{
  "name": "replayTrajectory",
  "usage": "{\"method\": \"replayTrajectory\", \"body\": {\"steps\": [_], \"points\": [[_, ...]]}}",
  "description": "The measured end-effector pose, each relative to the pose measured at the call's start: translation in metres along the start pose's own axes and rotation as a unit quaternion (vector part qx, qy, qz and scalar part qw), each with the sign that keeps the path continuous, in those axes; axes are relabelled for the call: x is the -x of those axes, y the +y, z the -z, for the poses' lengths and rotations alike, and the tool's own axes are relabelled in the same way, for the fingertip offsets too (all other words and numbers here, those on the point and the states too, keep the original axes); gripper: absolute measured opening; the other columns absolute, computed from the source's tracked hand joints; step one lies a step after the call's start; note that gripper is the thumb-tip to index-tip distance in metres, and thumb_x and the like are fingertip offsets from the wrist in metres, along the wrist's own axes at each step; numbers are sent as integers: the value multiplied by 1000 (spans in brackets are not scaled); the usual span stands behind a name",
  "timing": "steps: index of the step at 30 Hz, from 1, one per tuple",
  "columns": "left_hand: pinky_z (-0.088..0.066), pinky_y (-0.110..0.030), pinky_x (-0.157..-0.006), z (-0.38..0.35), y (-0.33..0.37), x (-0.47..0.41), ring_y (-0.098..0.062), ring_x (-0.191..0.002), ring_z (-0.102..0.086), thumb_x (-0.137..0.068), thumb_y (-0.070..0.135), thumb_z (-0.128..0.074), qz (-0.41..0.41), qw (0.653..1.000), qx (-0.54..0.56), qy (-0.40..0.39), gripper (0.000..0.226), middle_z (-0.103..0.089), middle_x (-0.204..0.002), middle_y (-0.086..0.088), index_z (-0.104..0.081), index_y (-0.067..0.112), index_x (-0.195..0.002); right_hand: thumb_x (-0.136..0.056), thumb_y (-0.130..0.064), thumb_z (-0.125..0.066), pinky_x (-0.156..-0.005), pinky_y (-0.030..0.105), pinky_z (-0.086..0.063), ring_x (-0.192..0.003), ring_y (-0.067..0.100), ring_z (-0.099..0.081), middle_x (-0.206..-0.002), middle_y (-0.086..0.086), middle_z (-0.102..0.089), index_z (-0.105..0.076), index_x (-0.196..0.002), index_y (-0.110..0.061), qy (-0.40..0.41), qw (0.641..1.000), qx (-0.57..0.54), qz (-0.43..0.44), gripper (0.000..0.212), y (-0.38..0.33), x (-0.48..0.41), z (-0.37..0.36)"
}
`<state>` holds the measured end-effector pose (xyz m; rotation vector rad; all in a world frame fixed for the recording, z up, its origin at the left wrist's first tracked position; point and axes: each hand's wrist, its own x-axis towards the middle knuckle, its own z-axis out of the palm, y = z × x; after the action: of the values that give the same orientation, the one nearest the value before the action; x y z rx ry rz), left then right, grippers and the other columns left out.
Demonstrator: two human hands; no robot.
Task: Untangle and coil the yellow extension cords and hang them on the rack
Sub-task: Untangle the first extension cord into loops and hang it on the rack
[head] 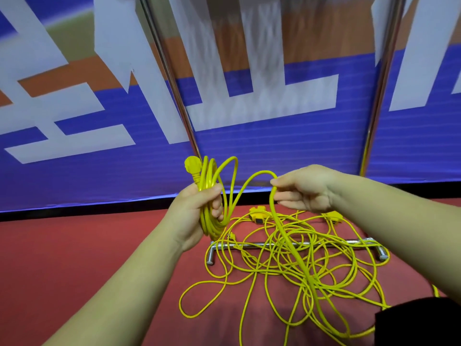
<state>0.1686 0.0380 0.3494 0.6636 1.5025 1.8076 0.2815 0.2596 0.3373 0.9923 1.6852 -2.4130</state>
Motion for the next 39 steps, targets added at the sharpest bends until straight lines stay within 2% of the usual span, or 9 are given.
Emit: {"method": "replayTrajectory", "body": {"steps": [3,7,12,19,24,30,32,35,39], "points": [[-41,-28,-51,-15,-8,-1,-13,-44,-39,-83,22,-67,12,1000,-26,8,19,-39,-58,-4,-52,13,-76,-94,-13,-66,-57,26,-60,-56,8,-71,-83,2,-72,-66,-89,-10,4,999,-30,17,6,-3,5,-7],[-39,-29,-50,-30,-15,-3,-14,-46,-36,-67,33,-83,20,997,-67,32,33,-37,-57,-4,-55,16,-75,-95,-11,-64,-61,28,-60,-59,10,-73,-66,0,-74,-66,-88,-9,-2,998,-52,34,7,-6,9,-12],[-37,-29,-53,-43,-17,-4,-15,-48,-39,-56,40,-85,34,995,-93,27,25,-42,-61,-6,-65,27,-63,-94,-11,-65,-55,26,-61,-60,11,-73,-76,3,-74,-66,-89,-8,4,996,-78,49,6,-7,10,-14],[-42,-34,-58,-51,-19,-7,-20,-52,-49,-62,17,-81,65,988,-140,17,28,-54,-64,-9,-65,13,-83,-93,-12,-68,-56,26,-60,-72,14,-75,-98,8,-75,-66,-94,-7,12,995,-61,76,5,-7,12,-18],[-52,-27,-57,-44,-10,-5,-17,-61,-61,-75,7,-69,77,995,-64,-30,22,-65,-73,-11,-61,2,-95,-91,-22,-70,-73,30,-60,-71,14,-74,-80,4,-74,-70,-91,-14,27,983,70,167,9,-14,23,-5],[-55,-34,-59,-31,3,-3,-13,-50,-53,-72,0,-74,103,984,86,-113,35,-67,-82,-10,-60,2,-104,-77,-32,-83,-86,39,-57,-91,14,-69,-103,8,-71,-71,-96,-21,119,929,171,307,25,-16,19,3],[-49,-28,-53,-25,5,-3,-9,-45,-46,-62,4,-87,117,975,129,-134,49,-63,-81,-8,-64,3,-105,-71,-40,-86,-93,38,-52,-107,11,-64,-120,-1,-62,-67,-107,-33,93,935,172,296,41,-18,17,5],[-40,-22,-47,-18,9,-3,-5,-40,-42,-66,6,-86,139,961,171,-166,42,-56,-74,-4,-67,4,-103,-59,-47,-81,-95,34,-48,-119,13,-60,-135,-3,-57,-63,-119,-37,-34,967,106,230,64,-18,17,7],[-37,-22,-45,-12,15,-2,-4,-37,-37,-75,5,-76,170,940,202,-216,27,-50,-63,-1,-68,4,-101,-72,-43,-72,-92,31,-50,-120,15,-63,-131,0,-65,-56,-131,-31,-108,966,98,211,63,-12,18,3]]}}
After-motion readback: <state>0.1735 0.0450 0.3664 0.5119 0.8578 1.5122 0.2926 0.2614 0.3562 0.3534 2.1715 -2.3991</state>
